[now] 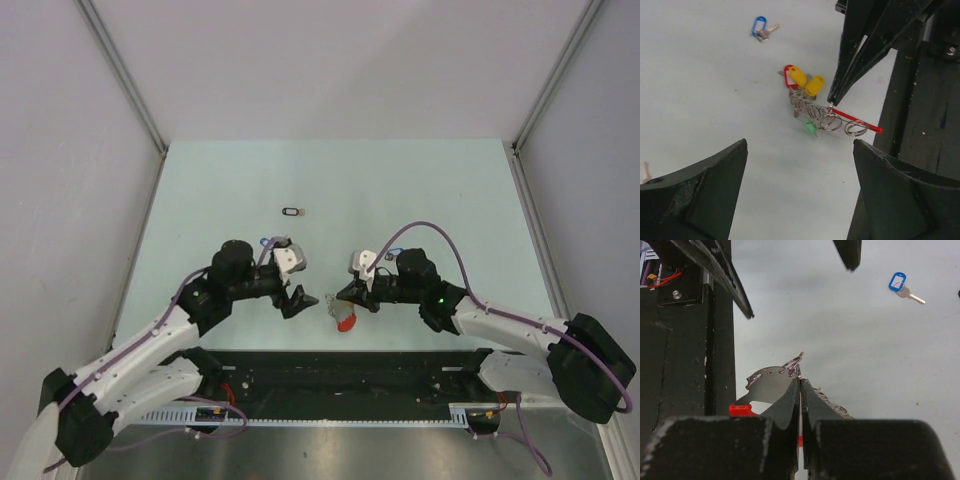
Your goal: Put the keys on the keyring
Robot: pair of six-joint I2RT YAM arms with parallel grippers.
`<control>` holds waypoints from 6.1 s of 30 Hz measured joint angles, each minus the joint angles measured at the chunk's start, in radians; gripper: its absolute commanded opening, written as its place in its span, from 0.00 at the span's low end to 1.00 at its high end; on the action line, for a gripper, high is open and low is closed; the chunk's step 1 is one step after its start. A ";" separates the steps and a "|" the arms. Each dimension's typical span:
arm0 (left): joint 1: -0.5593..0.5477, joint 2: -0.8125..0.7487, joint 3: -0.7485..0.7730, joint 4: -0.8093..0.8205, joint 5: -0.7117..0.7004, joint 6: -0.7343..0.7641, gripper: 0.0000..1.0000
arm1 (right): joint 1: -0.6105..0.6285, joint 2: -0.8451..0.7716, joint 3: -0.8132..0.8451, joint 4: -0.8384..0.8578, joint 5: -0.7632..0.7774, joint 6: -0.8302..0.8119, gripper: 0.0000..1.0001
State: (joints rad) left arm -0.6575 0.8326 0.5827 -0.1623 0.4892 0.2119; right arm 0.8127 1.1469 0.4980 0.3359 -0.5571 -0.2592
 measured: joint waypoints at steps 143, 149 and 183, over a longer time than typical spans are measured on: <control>-0.080 -0.344 -0.020 -0.090 -0.693 -0.134 0.94 | -0.041 0.546 0.300 -0.149 0.410 0.335 0.40; -0.071 -0.347 -0.020 -0.090 -0.697 -0.135 0.94 | -0.055 0.491 0.318 -0.184 0.345 0.307 0.40; -0.013 -0.333 -0.020 -0.092 -0.684 -0.161 0.94 | 0.014 0.609 0.364 -0.050 0.261 0.291 0.25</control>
State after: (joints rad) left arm -0.6704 0.4999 0.5629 -0.2543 -0.1947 0.0513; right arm 0.8272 1.7561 0.8623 0.2855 -0.2958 0.0319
